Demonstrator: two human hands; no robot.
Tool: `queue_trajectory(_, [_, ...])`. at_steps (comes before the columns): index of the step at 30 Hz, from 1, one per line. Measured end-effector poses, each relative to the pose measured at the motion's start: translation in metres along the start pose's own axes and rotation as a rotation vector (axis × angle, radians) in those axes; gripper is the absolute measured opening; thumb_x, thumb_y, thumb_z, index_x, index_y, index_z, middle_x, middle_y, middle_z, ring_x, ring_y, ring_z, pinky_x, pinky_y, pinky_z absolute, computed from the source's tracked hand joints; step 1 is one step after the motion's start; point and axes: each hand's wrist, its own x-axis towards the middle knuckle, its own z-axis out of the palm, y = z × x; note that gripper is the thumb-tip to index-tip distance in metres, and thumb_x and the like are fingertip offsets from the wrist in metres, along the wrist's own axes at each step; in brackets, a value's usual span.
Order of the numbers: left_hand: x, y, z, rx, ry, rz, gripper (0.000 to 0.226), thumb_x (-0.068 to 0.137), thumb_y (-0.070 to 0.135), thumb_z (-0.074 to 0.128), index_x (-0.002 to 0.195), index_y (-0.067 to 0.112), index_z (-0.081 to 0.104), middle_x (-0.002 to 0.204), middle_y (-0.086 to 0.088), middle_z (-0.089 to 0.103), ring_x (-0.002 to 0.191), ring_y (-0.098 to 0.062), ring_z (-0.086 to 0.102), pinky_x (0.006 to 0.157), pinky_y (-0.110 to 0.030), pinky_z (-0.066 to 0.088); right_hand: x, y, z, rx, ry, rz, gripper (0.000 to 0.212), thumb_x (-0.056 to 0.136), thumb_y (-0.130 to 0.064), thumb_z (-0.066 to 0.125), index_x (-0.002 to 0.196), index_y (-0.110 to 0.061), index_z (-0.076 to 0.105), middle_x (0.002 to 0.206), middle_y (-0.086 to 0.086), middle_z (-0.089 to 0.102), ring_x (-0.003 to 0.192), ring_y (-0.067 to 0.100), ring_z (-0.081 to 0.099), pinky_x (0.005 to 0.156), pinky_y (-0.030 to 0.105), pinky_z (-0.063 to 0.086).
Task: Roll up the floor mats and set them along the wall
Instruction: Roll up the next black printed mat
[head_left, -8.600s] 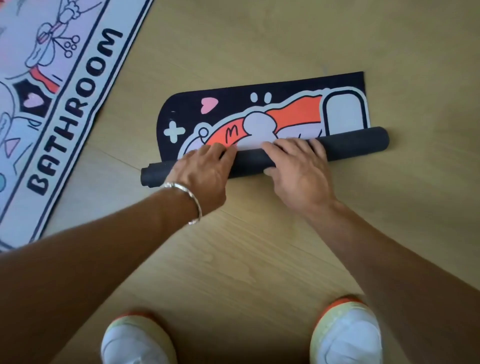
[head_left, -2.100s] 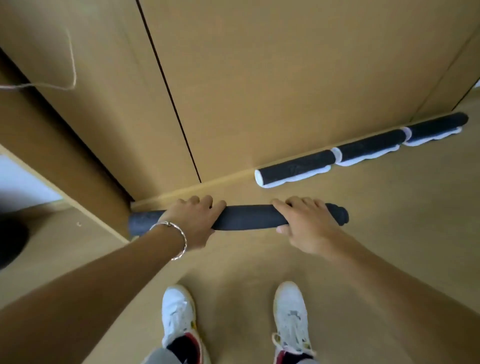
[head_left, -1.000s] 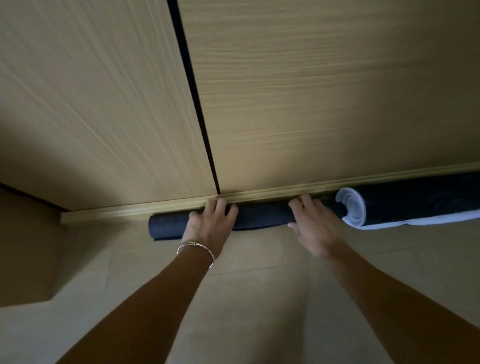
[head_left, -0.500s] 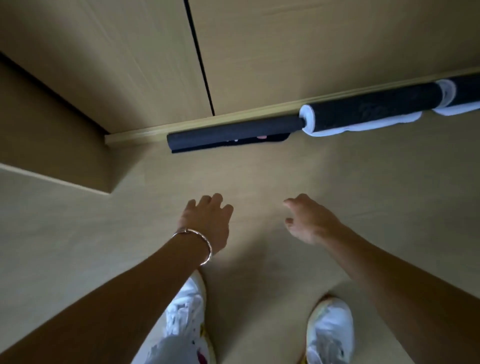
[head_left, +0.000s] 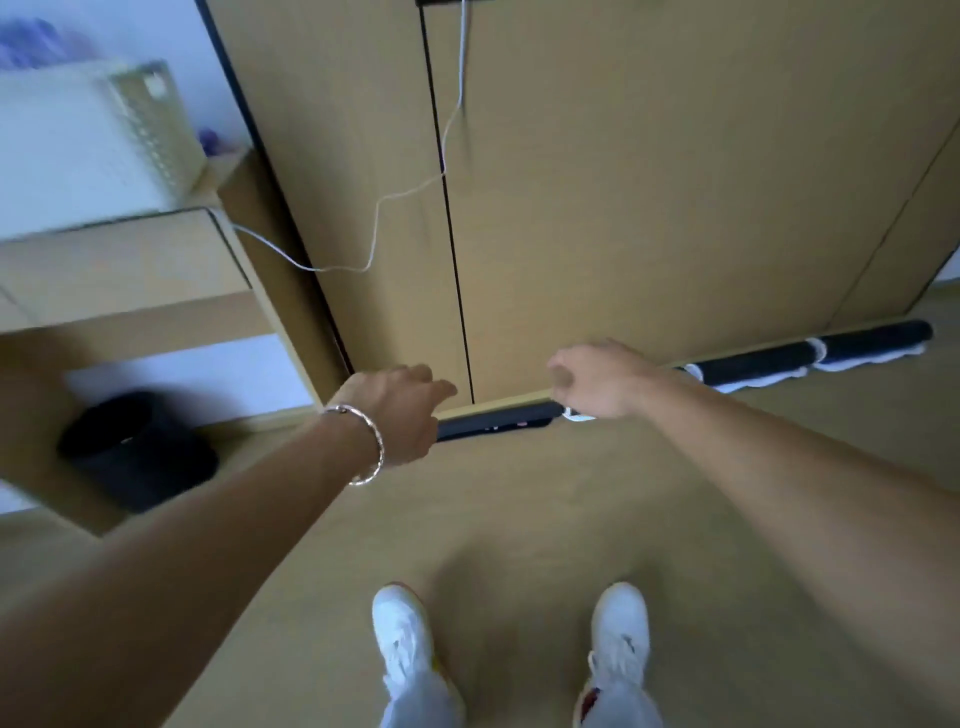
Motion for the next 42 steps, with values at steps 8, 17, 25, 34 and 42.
queue_trajectory(8, [0.025, -0.084, -0.220, 0.052, 0.363, -0.127, 0.046, 0.094, 0.032, 0.040, 0.140, 0.037, 0.036, 0.128, 0.004, 0.053, 0.113, -0.023, 0.054, 0.076, -0.033, 0.044, 0.000, -0.051, -0.242, -0.039, 0.360, -0.113, 0.034, 0.093, -0.034, 0.052, 0.124, -0.025, 0.060, 0.132, 0.002, 0.056, 0.119, 0.023, 0.051, 0.097, 0.031, 0.041])
queue_trajectory(17, [0.052, -0.218, -0.379, 0.203, 0.159, -0.248, 0.042, 0.096, 0.030, 0.035, 0.137, 0.035, 0.039, 0.133, 0.006, 0.050, 0.119, -0.019, 0.052, 0.089, -0.033, 0.043, 0.073, -0.098, -0.406, -0.129, 0.181, -0.084, 0.028, 0.089, -0.033, 0.052, 0.110, -0.020, 0.065, 0.120, 0.002, 0.060, 0.110, 0.026, 0.055, 0.092, 0.040, 0.048])
queue_trajectory(25, [-0.021, -0.261, -0.546, 0.038, 0.310, -0.388, 0.038, 0.096, 0.035, 0.039, 0.133, 0.035, 0.046, 0.131, 0.005, 0.054, 0.119, -0.019, 0.052, 0.089, -0.035, 0.045, 0.017, -0.173, -0.578, -0.057, 0.239, -0.266, 0.029, 0.094, -0.030, 0.046, 0.101, -0.009, 0.066, 0.097, 0.007, 0.065, 0.086, 0.022, 0.059, 0.070, 0.034, 0.046])
queue_trajectory(34, [-0.202, -0.284, -0.530, 0.016, 0.254, -0.688, 0.038, 0.094, 0.035, 0.039, 0.131, 0.038, 0.047, 0.127, 0.009, 0.054, 0.117, -0.018, 0.052, 0.088, -0.031, 0.041, -0.029, -0.310, -0.562, -0.174, 0.114, -0.609, 0.034, 0.095, -0.037, 0.047, 0.121, -0.019, 0.060, 0.123, -0.001, 0.058, 0.108, 0.018, 0.055, 0.092, 0.034, 0.046])
queue_trajectory(42, [-0.356, -0.327, -0.486, -0.011, 0.207, -0.934, 0.038, 0.096, 0.036, 0.039, 0.134, 0.037, 0.043, 0.129, 0.007, 0.055, 0.116, -0.019, 0.054, 0.091, -0.033, 0.046, -0.093, -0.469, -0.524, -0.237, 0.145, -0.890, 0.028, 0.092, -0.039, 0.046, 0.111, -0.026, 0.062, 0.113, -0.005, 0.059, 0.099, 0.017, 0.057, 0.084, 0.033, 0.048])
